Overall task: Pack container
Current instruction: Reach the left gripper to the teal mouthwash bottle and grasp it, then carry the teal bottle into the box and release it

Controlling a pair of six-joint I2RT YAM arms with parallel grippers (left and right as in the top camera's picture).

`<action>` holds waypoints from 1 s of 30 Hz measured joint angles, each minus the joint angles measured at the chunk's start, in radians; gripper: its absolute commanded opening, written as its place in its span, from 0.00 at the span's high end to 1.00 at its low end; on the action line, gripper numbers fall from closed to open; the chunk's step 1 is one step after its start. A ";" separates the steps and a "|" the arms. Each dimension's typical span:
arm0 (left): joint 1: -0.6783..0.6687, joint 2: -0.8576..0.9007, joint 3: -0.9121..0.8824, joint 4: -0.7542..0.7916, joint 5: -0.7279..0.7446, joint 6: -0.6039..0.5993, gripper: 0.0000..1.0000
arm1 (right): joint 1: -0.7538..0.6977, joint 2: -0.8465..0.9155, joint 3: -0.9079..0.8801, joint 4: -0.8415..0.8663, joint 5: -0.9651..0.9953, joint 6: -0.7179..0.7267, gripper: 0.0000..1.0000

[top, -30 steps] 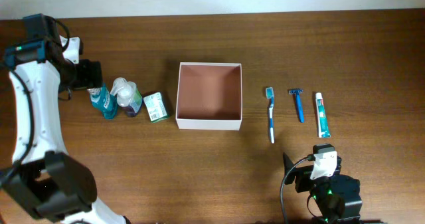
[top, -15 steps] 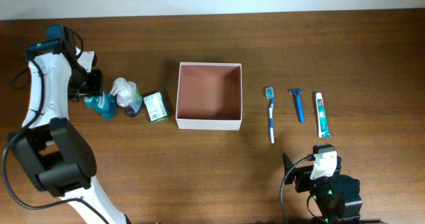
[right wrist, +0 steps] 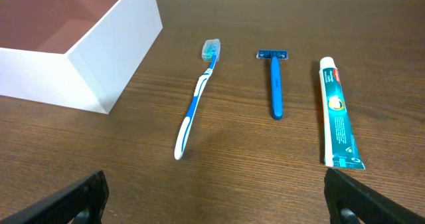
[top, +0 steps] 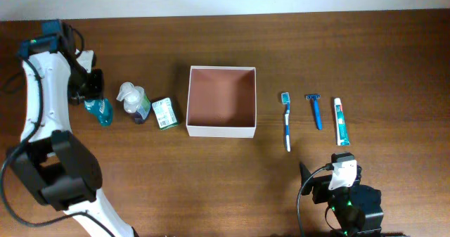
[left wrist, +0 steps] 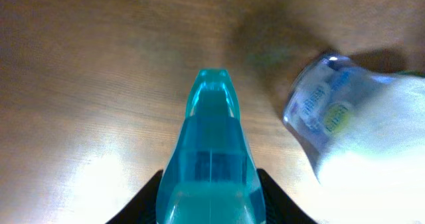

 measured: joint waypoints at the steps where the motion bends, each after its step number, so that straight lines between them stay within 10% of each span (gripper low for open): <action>1: -0.002 -0.017 0.027 -0.023 0.000 -0.013 0.99 | 0.000 0.000 0.000 0.000 0.000 0.000 0.01; 15: -0.406 -0.389 0.239 -0.120 0.043 -0.107 0.99 | 0.000 0.000 0.000 0.000 0.000 0.000 0.01; 30: -0.655 0.079 0.178 0.118 0.027 -0.171 0.98 | 0.000 0.000 0.000 0.000 0.000 0.000 0.01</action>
